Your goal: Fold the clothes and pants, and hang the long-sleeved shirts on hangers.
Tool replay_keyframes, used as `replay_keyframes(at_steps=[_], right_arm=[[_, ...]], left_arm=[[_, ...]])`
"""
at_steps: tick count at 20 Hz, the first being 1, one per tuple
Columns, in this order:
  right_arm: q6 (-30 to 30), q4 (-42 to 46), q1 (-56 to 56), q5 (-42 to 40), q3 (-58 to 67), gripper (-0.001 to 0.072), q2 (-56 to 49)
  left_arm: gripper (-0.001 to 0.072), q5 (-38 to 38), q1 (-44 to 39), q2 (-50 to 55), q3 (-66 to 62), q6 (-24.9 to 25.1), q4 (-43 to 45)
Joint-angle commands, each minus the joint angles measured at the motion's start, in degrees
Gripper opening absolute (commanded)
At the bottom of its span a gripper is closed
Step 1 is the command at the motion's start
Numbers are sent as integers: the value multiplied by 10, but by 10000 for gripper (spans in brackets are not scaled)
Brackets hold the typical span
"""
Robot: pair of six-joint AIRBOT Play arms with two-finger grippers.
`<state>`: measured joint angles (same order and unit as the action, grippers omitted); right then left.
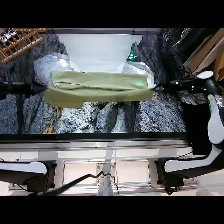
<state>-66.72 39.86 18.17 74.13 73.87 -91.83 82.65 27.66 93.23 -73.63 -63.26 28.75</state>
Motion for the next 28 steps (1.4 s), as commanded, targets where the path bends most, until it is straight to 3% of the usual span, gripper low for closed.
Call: replay_keyframes(at_steps=[1,4,7,8,9,10,12,15,19,20,21,22,23,24,26,28], right_arm=[[-62,-6,-25,-84,79,18,-75],[-89,-7,-43,-126,138,19,-149],[-79,-5,-60,-173,170,28,-196],[-66,-3,-61,-186,170,173,-198],[-50,3,-58,-180,173,412,-196],[-48,22,-48,-147,181,507,-195],[-49,42,-18,-70,185,507,-194],[-35,52,3,10,169,509,-199],[-4,17,-42,-8,164,509,-229],[0,4,-57,-22,164,496,-238],[10,-6,-71,-40,168,428,-245],[24,-6,-81,-50,176,186,-246],[24,9,-86,-42,192,22,-241],[15,50,-86,-31,205,21,-228],[-43,222,-78,0,207,20,-170],[-73,345,-52,35,183,19,-98]], left_arm=[[5,-72,-13,97,-84,-30,-154],[6,-147,-33,155,-114,-30,-194],[31,-219,-61,191,-116,-23,-216],[206,-223,-68,197,-116,-23,-220],[421,-215,-70,199,-116,-23,-214],[463,-196,-68,199,-116,-18,-205],[458,-135,-48,197,-116,23,-199],[451,-103,-33,181,-116,29,-123],[448,-109,-55,143,-116,50,14],[400,-113,-66,134,-116,60,36],[330,-117,-77,127,-116,70,51],[316,-120,-91,123,-116,83,59],[204,-120,-104,122,-116,90,60],[30,-121,-120,122,-116,101,60],[6,-129,-156,122,-116,107,79],[6,-130,-199,123,-115,76,136]])
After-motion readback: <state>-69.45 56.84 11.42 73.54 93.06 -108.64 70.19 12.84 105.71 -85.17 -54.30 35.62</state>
